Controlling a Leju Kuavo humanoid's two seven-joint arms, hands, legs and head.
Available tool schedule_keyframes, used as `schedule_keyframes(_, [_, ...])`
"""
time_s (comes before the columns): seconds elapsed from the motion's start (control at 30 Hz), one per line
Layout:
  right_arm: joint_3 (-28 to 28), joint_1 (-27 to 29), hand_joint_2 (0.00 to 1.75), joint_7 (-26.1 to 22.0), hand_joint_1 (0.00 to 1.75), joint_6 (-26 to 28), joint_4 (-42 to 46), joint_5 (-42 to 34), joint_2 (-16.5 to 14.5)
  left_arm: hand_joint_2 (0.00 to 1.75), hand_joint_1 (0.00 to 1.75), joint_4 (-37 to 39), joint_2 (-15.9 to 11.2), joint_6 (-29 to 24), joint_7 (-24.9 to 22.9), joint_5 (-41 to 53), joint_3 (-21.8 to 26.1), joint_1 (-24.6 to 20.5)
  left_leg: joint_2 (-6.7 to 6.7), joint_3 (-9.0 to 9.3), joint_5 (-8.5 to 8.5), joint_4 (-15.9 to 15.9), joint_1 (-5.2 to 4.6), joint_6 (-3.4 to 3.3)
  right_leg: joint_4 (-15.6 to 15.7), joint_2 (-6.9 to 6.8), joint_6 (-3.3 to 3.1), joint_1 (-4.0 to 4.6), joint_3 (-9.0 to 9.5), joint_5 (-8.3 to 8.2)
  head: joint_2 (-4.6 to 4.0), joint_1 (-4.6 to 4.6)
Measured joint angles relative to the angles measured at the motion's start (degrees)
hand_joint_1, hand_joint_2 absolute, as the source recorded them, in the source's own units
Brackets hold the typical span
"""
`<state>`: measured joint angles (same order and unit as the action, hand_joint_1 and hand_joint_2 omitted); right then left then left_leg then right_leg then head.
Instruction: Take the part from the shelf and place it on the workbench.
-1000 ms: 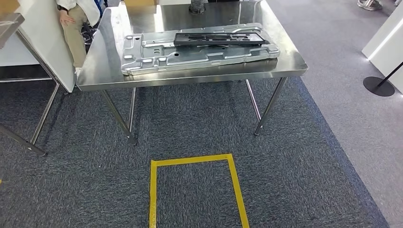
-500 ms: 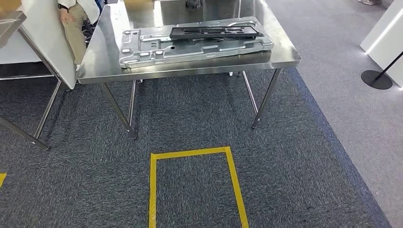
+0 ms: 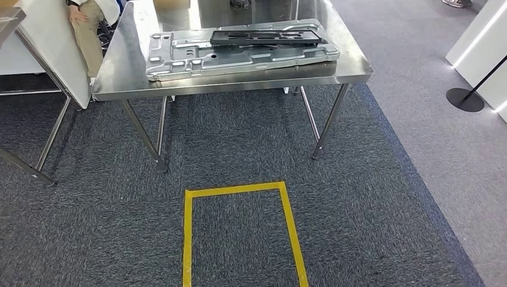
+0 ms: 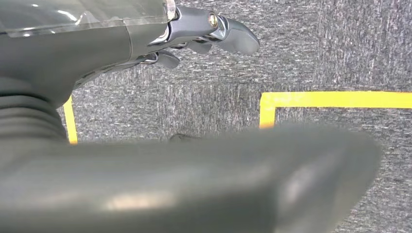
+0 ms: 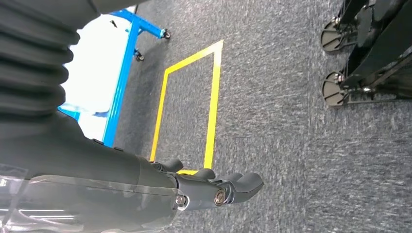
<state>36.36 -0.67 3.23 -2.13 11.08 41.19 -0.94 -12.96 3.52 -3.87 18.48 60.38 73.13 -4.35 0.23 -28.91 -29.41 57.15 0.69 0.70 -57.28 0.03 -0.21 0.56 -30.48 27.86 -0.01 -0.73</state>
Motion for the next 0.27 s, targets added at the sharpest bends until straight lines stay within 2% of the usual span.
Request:
schedule_keyframes(0.1, [0.09,-0.01,0.0,-0.01,0.0,0.06,0.0,0.22,0.0,1.75,0.0,0.0,0.0,-0.03,0.44,-0.07,0.0,-0.04,0.0,-0.07,0.04,0.01,-0.31,-0.31,0.06,0.01,0.31,-0.28,-0.07,-0.15,0.0,-0.01])
schedule_keyframes(0.23, [0.48,-0.03,1.75,-0.48,0.0,-0.16,0.0,0.28,0.0,1.75,0.0,0.0,0.0,0.38,1.09,-0.51,0.0,-0.06,0.0,-0.12,0.11,0.03,-0.51,-0.51,0.09,0.01,0.58,-0.49,-0.13,-0.28,0.0,-0.02])
schedule_keyframes(0.27, [0.55,-0.04,1.75,-0.57,0.0,-0.18,0.0,0.27,0.0,1.75,0.0,0.0,0.0,0.47,1.15,-0.56,0.0,-0.06,0.0,-0.13,0.12,0.03,-0.52,-0.53,0.09,0.01,0.6,-0.5,-0.14,-0.29,0.0,-0.02])
